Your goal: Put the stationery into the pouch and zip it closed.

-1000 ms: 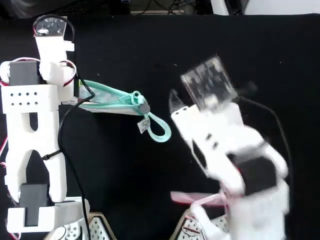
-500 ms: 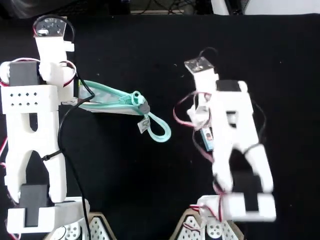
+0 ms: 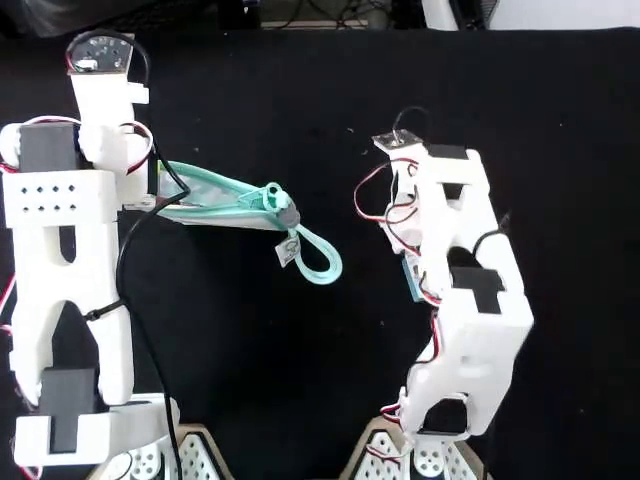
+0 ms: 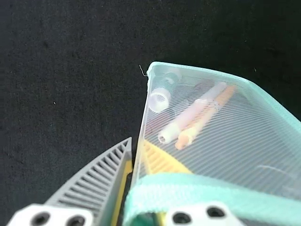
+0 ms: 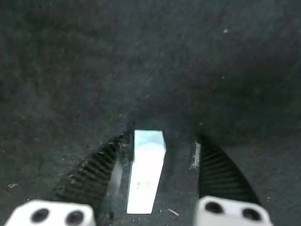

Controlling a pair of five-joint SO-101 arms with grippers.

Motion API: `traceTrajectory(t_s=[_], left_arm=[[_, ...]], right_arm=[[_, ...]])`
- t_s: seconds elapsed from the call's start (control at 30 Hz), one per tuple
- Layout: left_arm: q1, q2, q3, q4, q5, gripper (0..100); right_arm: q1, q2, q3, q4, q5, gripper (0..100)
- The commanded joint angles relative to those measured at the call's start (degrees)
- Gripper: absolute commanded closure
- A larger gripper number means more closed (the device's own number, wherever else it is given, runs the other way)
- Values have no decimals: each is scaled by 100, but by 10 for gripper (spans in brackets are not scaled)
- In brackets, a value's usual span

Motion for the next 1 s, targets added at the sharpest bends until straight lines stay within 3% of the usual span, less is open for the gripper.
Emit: traceTrajectory(t_s=[0.0, 0.07, 0.23, 0.47, 0.63, 0.8, 0.97], left_arm=[[-163, 70, 92, -62, -62, 970], [-163, 70, 92, -62, -62, 970], [-171, 70, 215, -264, -62, 970], [-163, 62, 295, -308, -62, 970], [-154, 62, 295, -308, -62, 970], [-154, 62, 321, -308, -53, 970], [-145, 62, 321, -308, -44, 970]], right_arm=[[88, 171, -365, -158, 62, 905], [79, -31, -365, -114, 62, 991], [-44, -1288, 356, -35, 62, 985], [-527, -4769, 1886, -79, 18, 986], [-1433, -7248, 2105, -123, -44, 986], [-2418, -8743, 2132, -1336, -809, 986], [-3358, -9138, 2123, -3068, -1336, 985]])
